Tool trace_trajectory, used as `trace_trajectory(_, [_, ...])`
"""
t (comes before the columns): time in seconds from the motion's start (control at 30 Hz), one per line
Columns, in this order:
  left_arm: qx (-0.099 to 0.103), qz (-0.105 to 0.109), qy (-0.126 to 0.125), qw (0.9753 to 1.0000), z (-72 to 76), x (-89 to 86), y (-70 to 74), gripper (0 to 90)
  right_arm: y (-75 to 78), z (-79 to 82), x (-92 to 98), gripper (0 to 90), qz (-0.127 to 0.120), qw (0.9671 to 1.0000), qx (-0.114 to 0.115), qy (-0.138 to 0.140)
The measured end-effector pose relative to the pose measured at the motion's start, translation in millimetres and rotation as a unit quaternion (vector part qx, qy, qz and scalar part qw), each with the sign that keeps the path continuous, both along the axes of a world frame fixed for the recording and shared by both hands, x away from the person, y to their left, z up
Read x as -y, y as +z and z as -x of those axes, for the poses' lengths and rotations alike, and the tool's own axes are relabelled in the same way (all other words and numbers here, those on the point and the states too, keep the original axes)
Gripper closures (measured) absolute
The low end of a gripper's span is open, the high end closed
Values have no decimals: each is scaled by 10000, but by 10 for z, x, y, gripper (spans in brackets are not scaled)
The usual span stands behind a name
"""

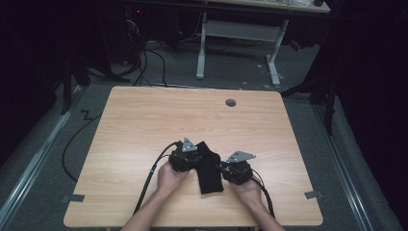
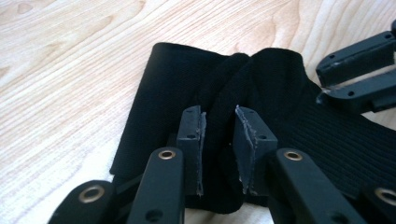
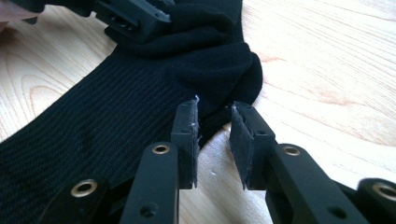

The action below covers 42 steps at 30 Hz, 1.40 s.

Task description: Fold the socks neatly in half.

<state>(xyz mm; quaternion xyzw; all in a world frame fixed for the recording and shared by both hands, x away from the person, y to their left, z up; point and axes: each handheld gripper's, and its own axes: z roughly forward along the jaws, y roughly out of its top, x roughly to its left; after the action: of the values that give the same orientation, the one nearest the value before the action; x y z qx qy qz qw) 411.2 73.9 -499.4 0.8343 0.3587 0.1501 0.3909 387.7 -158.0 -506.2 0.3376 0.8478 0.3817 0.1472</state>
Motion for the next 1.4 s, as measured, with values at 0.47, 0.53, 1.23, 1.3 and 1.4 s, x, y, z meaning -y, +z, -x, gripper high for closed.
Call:
trace_trajectory(0.47, [49, -151, -13, 9999, -67, -36, 18, 727, 4, 16, -94, 684, 22, 10000, -17, 25])
trace_trajectory(0.53, [23, -118, -6, 9999, -71, -45, 25, 706, 5, 18, -97, 681, 30, 10000, -22, 27])
trace_trajectory(1.23, [-218, 386, 901, 9949, -270, -344, 234, 459, 133, 17, -64, 824, -256, 9996, -25, 143])
trace_trajectory(1.3, [-425, 347, 923, 9942, -331, -332, 212, 438, 175, 8, -82, 824, -279, 9995, 10, 155])
trace_trajectory(1.4, [-467, 280, 900, 9945, -368, -308, 191, 436, 258, -16, -129, 824, -277, 9994, 92, 199])
